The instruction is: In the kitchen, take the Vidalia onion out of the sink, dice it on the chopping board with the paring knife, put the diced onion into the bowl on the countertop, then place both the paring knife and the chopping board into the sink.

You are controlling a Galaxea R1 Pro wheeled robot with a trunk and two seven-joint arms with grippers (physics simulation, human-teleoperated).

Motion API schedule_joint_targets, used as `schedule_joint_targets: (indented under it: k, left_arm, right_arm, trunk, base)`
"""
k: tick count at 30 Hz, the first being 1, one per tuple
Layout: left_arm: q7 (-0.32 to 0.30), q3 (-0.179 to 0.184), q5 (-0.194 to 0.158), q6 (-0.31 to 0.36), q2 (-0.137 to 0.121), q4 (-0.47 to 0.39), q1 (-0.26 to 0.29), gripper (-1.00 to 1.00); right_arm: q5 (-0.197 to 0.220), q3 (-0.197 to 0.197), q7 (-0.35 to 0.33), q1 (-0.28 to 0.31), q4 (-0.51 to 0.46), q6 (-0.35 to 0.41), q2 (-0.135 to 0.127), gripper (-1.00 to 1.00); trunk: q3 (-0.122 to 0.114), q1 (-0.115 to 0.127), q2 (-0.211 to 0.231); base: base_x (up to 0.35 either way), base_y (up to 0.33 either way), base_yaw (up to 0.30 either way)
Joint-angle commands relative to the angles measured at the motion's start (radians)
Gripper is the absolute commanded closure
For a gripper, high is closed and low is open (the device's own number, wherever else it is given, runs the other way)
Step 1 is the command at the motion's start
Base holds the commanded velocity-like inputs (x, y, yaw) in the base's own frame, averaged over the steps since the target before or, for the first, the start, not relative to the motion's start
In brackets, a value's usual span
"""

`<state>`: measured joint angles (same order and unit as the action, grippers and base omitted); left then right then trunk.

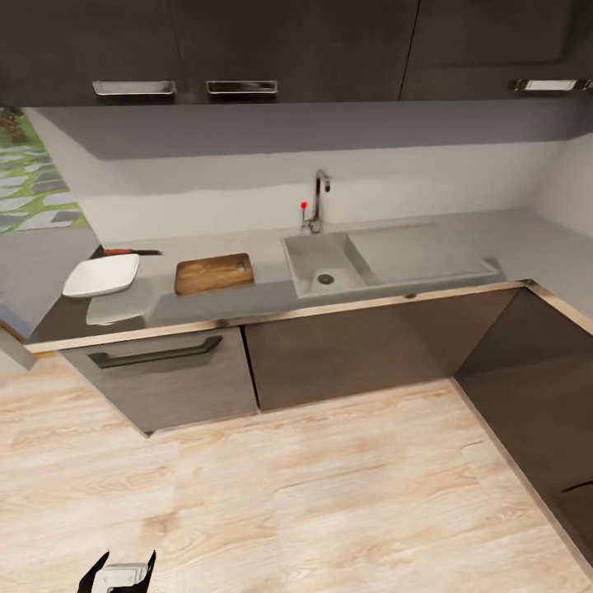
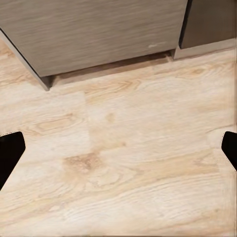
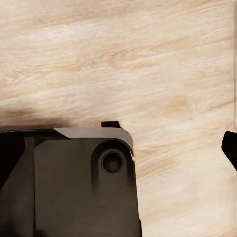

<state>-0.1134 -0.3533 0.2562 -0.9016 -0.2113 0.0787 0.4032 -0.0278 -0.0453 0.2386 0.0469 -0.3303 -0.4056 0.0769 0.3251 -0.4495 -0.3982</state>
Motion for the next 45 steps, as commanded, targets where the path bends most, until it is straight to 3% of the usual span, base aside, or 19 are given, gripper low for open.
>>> schedule_joint_targets:
  k: [1, 45]
  left_arm:
    - [-0.006, -0.009, 0.002, -0.005, -0.001, 0.004, 0.002, -1.00]
    - [-0.006, -0.009, 0.002, 0.009, 0.000, 0.004, 0.002, -1.00]
  right_arm:
    - [-0.003, -0.005, 0.008, 0.001, 0.001, -0.001, 0.000, -1.00]
    - [-0.003, -0.005, 0.008, 0.001, 0.002, -0.001, 0.000, -1.00]
  trunk:
    - [0.002, -0.001, -0.002]
    - [0.002, -0.001, -0.002]
  base:
    - [0.000, -0.326, 0.165]
    - [0.000, -0.326, 0.177]
